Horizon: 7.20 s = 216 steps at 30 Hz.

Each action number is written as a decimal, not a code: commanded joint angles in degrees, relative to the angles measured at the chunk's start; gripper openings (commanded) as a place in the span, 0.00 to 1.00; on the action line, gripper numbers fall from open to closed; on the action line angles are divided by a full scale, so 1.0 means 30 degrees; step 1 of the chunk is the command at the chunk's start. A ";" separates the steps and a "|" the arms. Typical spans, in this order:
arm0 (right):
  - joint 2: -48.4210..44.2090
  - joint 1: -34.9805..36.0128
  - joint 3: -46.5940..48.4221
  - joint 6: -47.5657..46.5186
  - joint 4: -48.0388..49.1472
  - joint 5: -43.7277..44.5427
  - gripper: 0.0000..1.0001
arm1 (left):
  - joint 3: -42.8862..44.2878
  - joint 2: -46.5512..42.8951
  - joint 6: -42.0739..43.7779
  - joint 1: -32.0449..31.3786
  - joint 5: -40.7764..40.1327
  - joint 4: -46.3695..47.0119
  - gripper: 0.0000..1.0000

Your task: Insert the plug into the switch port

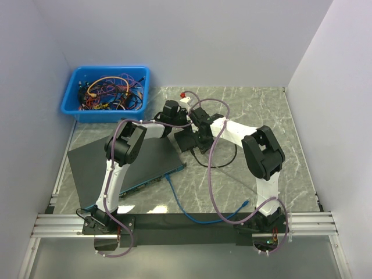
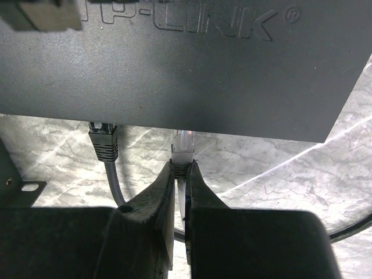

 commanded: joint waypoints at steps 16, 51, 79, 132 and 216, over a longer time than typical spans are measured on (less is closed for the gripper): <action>0.0542 0.0064 0.2382 -0.1806 0.6646 -0.0977 0.00 | -0.0053 0.1269 -0.0257 -0.1279 0.3267 -0.3301 0.32; 0.1274 -0.1430 0.2760 0.2733 0.4802 0.4646 0.00 | -0.0989 0.0597 -0.1721 -0.1279 0.2566 -0.3593 0.32; 0.2153 -0.0727 0.4960 0.1768 0.4533 0.3094 0.00 | -0.3568 -0.0664 -0.3863 -0.1279 0.0982 -0.1279 0.31; 0.2564 -0.1342 0.4813 -0.0839 1.4499 0.0139 0.00 | -0.2924 0.1769 -0.4242 -0.1718 0.4470 -0.0165 0.30; -2.1401 1.6822 -1.2123 1.8666 -0.3563 1.7624 0.89 | -1.1890 -3.3475 -0.9254 -0.7958 -1.6944 -2.3743 0.56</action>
